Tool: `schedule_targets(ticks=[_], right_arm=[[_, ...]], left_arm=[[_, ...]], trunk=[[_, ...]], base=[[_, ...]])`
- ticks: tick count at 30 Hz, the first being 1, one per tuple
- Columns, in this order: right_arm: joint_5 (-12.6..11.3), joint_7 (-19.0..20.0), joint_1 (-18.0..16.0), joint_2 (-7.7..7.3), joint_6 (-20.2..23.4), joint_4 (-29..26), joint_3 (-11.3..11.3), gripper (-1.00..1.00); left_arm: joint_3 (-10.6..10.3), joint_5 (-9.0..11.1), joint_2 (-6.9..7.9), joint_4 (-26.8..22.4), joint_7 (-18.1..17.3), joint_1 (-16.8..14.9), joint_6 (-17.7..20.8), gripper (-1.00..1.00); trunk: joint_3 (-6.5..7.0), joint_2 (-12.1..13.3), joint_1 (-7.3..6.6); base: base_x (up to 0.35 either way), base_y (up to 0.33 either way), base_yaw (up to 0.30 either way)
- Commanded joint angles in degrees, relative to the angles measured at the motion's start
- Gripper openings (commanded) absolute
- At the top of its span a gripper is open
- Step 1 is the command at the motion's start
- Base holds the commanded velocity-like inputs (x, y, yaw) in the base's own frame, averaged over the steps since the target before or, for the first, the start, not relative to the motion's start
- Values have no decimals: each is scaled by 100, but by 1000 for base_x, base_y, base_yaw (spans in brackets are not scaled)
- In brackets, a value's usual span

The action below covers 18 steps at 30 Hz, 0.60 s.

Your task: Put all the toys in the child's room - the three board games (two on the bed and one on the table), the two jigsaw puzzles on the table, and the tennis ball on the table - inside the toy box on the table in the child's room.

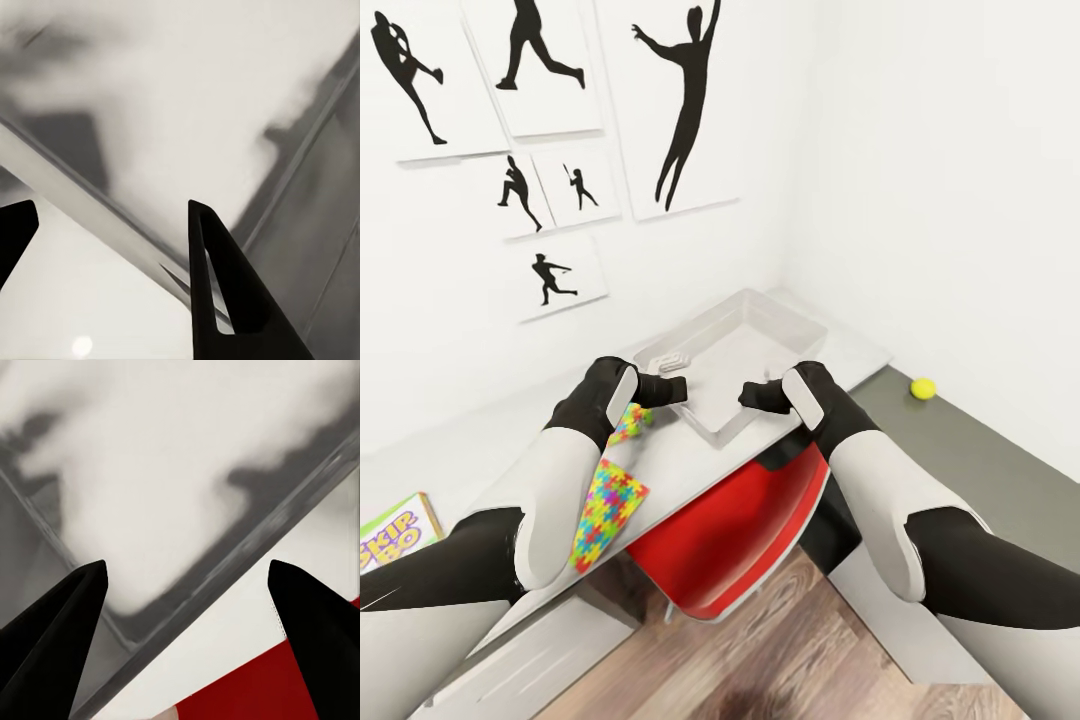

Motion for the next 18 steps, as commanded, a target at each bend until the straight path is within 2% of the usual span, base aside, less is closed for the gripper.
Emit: schedule_targets(ticks=[1,7,18], right_arm=[[-107,-48,-7,0,11,-96,11,-100],[-105,-48,-7,0,11,-96,11,-100],[-112,-48,-7,0,11,-96,11,-100]], left_arm=[[14,-207,-7,2,-10,-1,14,-100],[14,-207,-7,2,-10,-1,11,-100],[14,-208,-7,2,-10,-1,13,-100]], trunk=[[-8,-8,3],[-8,-8,3],[-35,-8,3]], base=[[92,-23,0],[112,-68,0],[9,-7,0]])
